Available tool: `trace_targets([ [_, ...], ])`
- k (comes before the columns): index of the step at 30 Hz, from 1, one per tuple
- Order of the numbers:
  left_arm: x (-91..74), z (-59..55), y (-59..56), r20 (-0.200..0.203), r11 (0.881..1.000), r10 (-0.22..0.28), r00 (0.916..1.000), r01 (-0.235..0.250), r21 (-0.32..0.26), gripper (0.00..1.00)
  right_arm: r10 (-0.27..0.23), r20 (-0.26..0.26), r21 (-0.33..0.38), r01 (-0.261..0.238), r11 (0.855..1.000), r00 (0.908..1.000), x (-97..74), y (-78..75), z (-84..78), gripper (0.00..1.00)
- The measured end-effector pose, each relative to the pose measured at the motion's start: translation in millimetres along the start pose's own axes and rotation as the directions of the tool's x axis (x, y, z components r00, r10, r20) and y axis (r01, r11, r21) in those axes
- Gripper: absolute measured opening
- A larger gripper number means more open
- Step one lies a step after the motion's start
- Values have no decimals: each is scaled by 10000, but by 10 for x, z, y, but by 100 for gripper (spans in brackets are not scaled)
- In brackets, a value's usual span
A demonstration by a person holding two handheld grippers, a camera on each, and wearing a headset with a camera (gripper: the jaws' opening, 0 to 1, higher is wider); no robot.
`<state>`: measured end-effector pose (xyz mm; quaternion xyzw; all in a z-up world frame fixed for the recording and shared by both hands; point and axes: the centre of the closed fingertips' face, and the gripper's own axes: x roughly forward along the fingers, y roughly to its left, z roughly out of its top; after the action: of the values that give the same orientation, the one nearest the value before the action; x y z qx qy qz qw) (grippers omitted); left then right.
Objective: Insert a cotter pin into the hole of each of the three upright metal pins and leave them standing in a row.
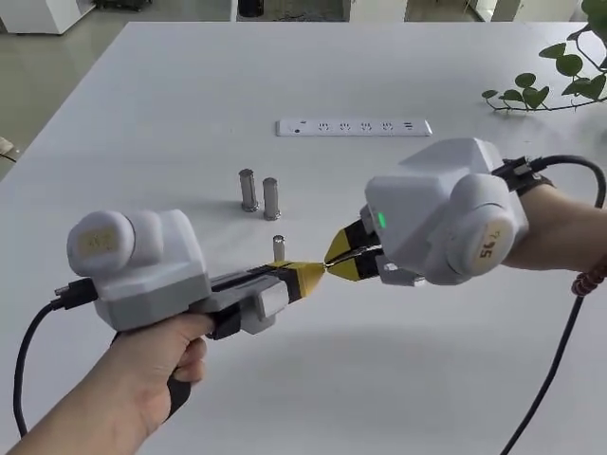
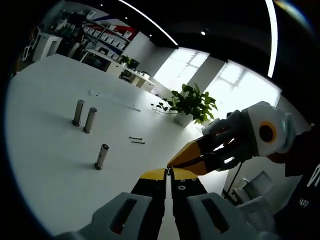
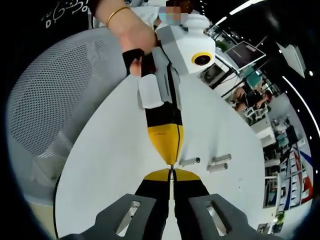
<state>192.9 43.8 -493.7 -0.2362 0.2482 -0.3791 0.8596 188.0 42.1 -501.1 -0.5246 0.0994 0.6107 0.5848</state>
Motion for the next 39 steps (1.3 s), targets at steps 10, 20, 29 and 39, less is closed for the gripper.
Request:
trace_targets([
  [10, -6, -10, 4, -6, 10000, 44, 10000, -44, 22, 0, 4, -52, 66, -3, 10000, 10000, 9, 6, -1, 0],
  [20, -17, -5, 6, -60, 9974, 91, 9999, -86, 716, 0, -2, 94, 656, -4, 9978, 10000, 26, -7, 1, 0],
  [29, -40, -29, 72, -322, 9866, 238, 9992, -182, 1621, 0, 319, 231, 1995, -359, 9792, 9992, 16, 24, -85, 4],
  [39, -93, -161, 115, -1188, 9368, 117, 9929, 306, 3486, 0, 899, 1431, 4100, -1418, 9010, 9856, 3, 113, -71, 7],
])
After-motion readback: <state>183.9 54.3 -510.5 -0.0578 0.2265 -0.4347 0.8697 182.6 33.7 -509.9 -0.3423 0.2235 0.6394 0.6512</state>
